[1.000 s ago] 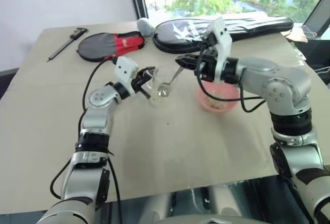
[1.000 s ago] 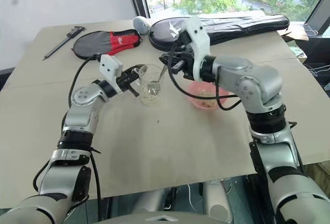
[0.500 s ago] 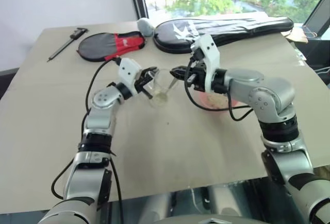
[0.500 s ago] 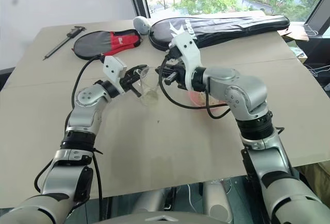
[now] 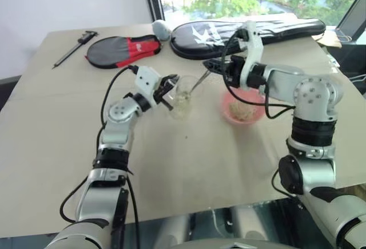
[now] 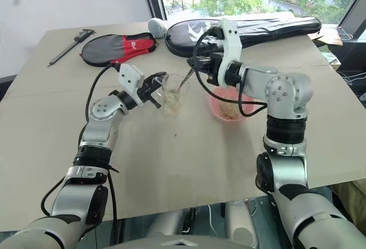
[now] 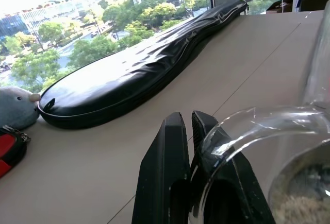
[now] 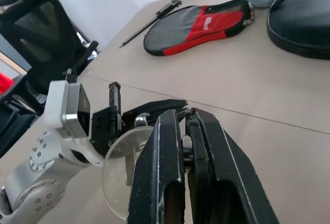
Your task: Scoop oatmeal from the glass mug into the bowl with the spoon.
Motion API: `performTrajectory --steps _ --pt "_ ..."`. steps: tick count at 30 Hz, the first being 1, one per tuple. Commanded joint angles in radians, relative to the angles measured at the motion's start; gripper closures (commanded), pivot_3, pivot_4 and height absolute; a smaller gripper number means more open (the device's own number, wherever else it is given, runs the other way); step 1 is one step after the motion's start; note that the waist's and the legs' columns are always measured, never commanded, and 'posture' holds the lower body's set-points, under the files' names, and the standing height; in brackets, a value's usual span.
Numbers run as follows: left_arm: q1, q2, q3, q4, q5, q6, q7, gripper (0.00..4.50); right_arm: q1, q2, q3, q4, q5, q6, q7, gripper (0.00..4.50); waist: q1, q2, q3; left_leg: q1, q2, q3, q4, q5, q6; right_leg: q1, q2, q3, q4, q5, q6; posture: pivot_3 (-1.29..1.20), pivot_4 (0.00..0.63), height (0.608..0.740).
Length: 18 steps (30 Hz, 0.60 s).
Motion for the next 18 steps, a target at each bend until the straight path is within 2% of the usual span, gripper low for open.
performTrajectory --steps 1,5,8,12,18 --pt "-0.048 -0.016 0.000 0.004 -0.003 -0.047 0.015 4.37 -0.052 -0.019 -0.092 -0.015 0.045 0.045 -0.032 4.50 0.001 0.000 0.000 0.000 0.000 0.000 0.000 0.000 0.000 0.000 0.000 0.000 0.000 0.000 0.000 0.00 0.150 0.740" --pt "-0.074 -0.033 -0.005 0.041 -0.001 -0.067 0.024 4.37 -0.063 -0.011 -0.161 -0.009 0.072 0.107 -0.077 4.50 0.000 0.000 0.000 0.000 0.000 0.000 0.000 0.000 0.000 0.000 0.000 0.000 0.000 0.000 0.000 0.00 0.150 0.740" --pt "-0.110 -0.063 -0.004 0.084 -0.004 -0.089 0.039 4.37 -0.074 0.026 -0.298 0.007 0.090 0.213 -0.166 4.50 0.000 0.000 0.000 0.000 0.000 0.000 0.000 0.000 0.000 0.000 0.000 0.000 0.000 0.000 0.000 0.00 0.150 0.740" --pt "-0.141 -0.082 -0.004 0.148 0.004 -0.124 0.046 4.37 -0.092 0.040 -0.411 0.001 0.085 0.302 -0.228 4.50 0.003 0.000 0.000 -0.001 0.000 0.000 0.001 0.000 0.000 0.000 0.000 0.001 0.001 0.000 0.000 0.00 0.150 0.740" --pt "-0.163 -0.097 -0.008 0.219 0.013 -0.171 0.049 4.37 -0.112 0.020 -0.473 0.008 0.130 0.311 -0.293 4.50 -0.001 0.000 0.000 -0.001 0.000 0.000 0.001 0.000 0.000 -0.001 0.000 0.001 0.001 0.000 0.000 0.00 0.150 0.740"
